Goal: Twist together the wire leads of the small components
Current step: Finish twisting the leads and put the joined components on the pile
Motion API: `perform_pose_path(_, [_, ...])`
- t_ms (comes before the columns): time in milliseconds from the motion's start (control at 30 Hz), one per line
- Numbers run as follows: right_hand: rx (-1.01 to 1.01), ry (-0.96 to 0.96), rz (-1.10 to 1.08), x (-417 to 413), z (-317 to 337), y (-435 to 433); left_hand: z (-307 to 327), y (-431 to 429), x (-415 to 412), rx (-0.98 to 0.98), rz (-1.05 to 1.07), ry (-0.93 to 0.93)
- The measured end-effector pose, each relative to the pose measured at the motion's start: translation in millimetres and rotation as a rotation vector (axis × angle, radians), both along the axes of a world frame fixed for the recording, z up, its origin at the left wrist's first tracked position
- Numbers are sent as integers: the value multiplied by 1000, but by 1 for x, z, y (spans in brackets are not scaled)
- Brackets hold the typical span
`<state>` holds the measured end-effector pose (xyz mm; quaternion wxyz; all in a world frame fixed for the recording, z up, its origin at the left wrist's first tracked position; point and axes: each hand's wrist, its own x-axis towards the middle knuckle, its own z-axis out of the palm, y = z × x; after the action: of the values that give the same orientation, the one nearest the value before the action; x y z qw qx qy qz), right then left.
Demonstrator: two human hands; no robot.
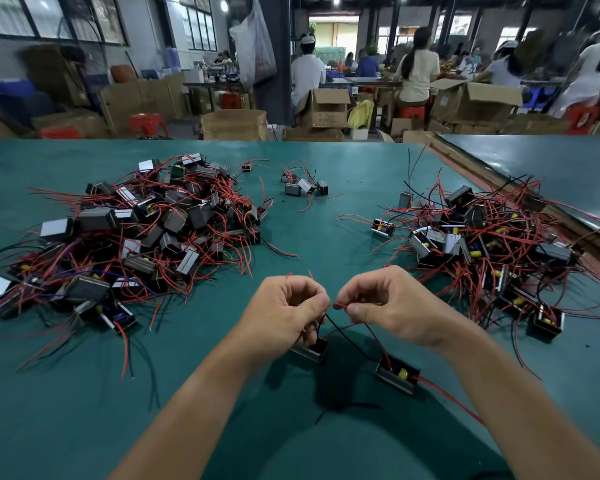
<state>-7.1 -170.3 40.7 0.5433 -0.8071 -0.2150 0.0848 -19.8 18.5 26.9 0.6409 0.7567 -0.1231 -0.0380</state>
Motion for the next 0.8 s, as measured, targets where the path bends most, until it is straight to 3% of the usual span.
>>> perform_pose_path(800, [-52,-83,37,0,-10,13,-15,-2,7,290,153,-150])
